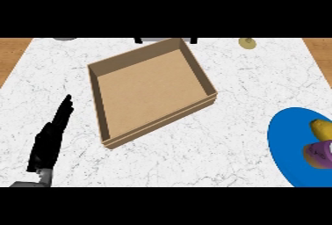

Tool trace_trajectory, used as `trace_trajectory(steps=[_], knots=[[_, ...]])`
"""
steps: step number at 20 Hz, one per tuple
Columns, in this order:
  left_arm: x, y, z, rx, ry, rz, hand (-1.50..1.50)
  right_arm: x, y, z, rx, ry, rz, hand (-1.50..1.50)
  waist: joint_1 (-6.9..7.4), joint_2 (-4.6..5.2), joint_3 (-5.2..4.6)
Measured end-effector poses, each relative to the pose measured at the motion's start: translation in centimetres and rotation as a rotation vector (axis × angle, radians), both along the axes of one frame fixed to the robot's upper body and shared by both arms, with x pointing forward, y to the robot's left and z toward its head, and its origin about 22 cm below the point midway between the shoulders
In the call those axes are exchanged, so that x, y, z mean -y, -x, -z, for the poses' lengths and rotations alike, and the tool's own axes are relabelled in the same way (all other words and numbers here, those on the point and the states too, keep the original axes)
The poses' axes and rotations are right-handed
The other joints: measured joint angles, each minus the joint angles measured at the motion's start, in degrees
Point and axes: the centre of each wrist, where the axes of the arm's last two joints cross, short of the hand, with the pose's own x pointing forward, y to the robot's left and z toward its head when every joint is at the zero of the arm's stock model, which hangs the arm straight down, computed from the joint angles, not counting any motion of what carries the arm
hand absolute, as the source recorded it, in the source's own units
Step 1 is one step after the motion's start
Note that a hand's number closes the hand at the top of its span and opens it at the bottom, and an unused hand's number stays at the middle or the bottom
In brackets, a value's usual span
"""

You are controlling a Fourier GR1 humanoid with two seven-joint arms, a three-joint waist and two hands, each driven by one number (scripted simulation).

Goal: Pick the can from the plate and place it in the cardboard box

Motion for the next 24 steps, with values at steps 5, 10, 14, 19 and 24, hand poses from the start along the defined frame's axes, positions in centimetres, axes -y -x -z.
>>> trace_trajectory(steps=[5, 10, 14, 19, 24], knots=[[-0.1, -0.1, -0.5, -0.004, 0.000, -0.001, 0.00, -1.1, 0.0, -1.5, -0.185, 0.222, -0.086, -1.50, -0.15, -0.09, -0.02], [0.1, 0.0, -0.5, -0.003, 0.002, -0.007, 0.00, -2.9, 0.2, -0.1, -0.287, 0.324, -0.125, -1.50, -0.37, -0.13, -0.01], [0.3, 0.1, -0.3, -0.008, -0.003, -0.008, 0.00, -4.3, 0.1, 0.6, -0.326, 0.366, -0.100, -1.50, -0.39, -0.12, -0.01], [-0.1, 0.2, -0.5, -0.008, -0.004, -0.013, 0.00, -5.5, 0.6, 2.3, -0.338, 0.402, -0.066, -1.50, -0.44, -0.13, 0.01], [-0.3, 0.0, -0.6, -0.003, -0.003, -0.010, 0.00, -6.1, 0.5, 3.5, -0.360, 0.438, -0.040, -1.50, -0.39, -0.10, 0.01]])
